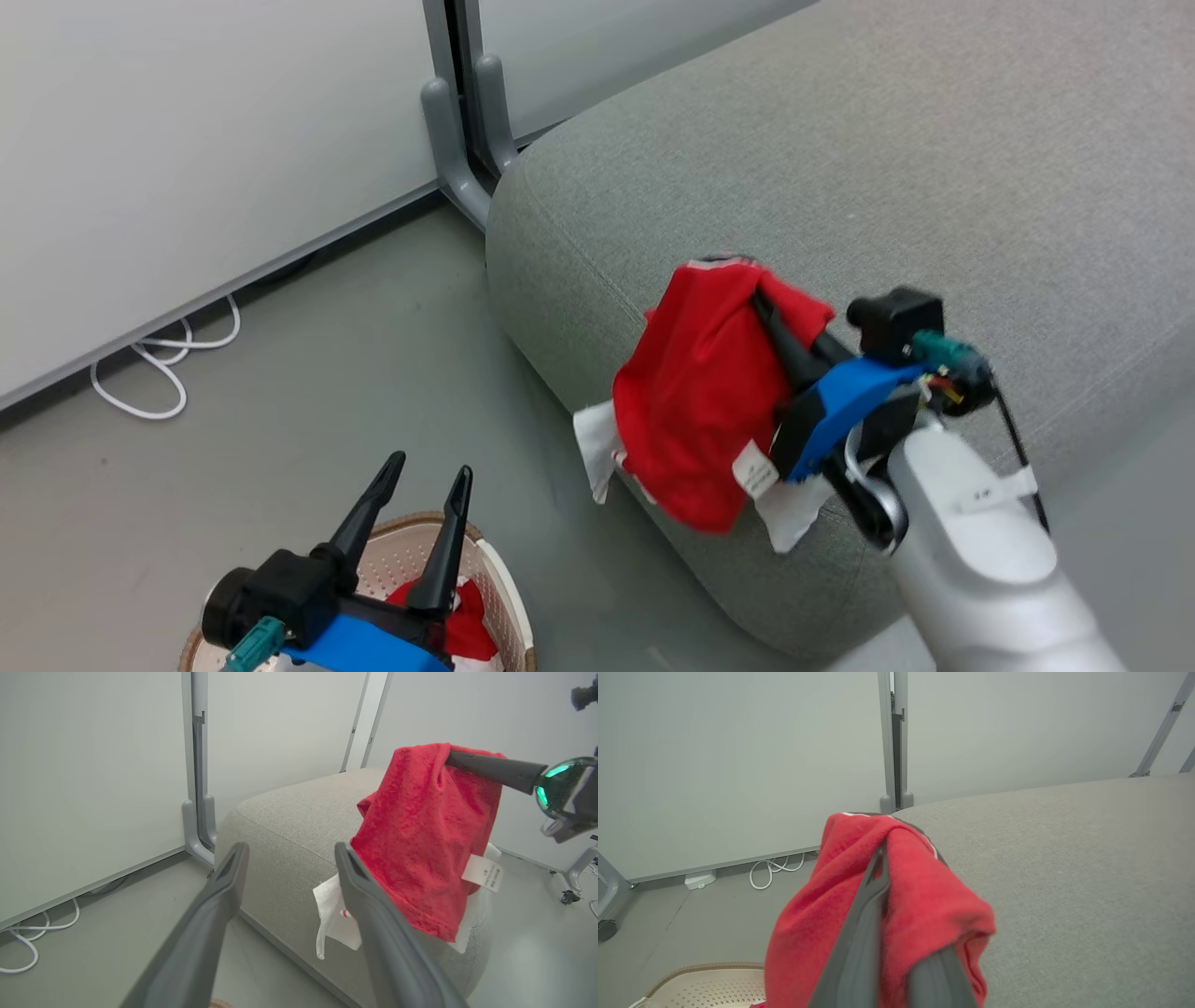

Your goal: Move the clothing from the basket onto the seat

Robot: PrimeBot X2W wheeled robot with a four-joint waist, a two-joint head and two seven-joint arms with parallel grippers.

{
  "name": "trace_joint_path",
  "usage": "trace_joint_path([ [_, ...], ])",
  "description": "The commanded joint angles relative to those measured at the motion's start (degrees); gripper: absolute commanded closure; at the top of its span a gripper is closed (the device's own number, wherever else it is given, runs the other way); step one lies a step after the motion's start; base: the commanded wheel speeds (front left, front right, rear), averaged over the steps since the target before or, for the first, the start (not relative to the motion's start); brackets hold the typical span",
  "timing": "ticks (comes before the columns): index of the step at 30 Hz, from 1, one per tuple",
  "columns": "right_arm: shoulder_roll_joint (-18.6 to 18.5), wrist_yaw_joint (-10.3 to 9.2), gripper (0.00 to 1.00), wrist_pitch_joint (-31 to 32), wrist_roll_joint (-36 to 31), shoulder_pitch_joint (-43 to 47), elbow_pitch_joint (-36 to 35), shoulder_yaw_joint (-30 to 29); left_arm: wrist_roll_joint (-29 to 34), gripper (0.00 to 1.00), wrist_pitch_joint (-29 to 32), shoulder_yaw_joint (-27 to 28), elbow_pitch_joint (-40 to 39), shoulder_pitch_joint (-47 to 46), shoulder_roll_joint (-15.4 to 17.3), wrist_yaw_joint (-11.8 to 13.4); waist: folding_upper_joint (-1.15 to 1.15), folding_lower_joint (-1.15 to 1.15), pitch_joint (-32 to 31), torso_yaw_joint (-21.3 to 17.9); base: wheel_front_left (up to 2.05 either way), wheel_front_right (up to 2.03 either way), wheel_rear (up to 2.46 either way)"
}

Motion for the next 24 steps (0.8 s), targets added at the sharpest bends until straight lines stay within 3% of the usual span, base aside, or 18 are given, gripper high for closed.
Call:
trace_joint_path([
  [1,0.0,0.02,1.0,0.4,-0.6,-2.5,0.5,-1.1,0.3,0.0,-0.3,0.0,-0.5,-1.3,0.8,-0.4,0.0,0.0,2.0,0.7,0.0,0.0,0.0],
  [9,-1.0,0.02,1.0,3.1,-9.9,-18.7,3.7,-19.5,-1.0,0.0,-0.3,-3.7,-4.9,-7.1,7.4,-0.3,0.0,0.0,12.9,5.9,0.0,0.0,0.0],
  [14,-3.7,0.03,1.0,6.1,-17.3,-26.0,-0.6,-33.4,-1.7,0.0,-0.3,-6.0,-7.7,-12.0,11.5,-0.3,0.0,0.0,20.2,9.7,0.0,0.0,0.0],
  [18,-4.4,0.02,1.0,8.1,-22.0,-28.0,-6.3,-42.0,-2.1,0.0,-0.3,-6.0,-10.3,-15.6,14.0,-0.3,0.0,0.0,25.8,12.5,0.0,0.0,0.0],
  [24,-2.1,0.02,1.0,9.0,-24.9,-24.8,-12.3,-50.4,-1.6,0.0,-0.3,-3.3,-14.5,-17.2,16.6,-0.3,0.0,0.0,32.1,13.8,0.0,0.0,0.0],
])
